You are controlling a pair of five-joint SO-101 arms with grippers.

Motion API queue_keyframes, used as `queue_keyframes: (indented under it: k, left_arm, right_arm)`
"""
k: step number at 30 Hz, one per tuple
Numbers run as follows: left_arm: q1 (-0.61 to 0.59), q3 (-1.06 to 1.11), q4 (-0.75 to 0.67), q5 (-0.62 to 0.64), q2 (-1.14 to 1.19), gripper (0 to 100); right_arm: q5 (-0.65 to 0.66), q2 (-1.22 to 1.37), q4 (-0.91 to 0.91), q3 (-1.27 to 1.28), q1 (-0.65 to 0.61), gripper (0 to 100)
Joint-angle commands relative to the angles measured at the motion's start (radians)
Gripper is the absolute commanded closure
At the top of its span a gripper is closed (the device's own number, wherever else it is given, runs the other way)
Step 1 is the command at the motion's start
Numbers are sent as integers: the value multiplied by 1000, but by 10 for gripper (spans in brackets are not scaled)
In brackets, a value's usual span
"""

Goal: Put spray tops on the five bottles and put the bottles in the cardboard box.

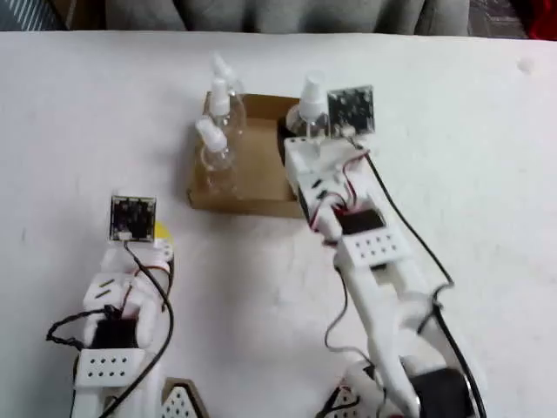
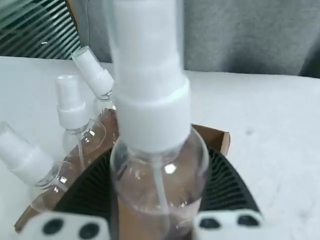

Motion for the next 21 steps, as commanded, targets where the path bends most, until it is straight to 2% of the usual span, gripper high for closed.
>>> queue_keyframes:
  k: [1,21]
  left_arm:
    - [13,-5,-28,-8,10,980]
    - [13,-5,-28,-8,12,980]
  right_arm:
    - [5,134,-21,-186,-12,982]
    - [6,553,-21,-519,2,982]
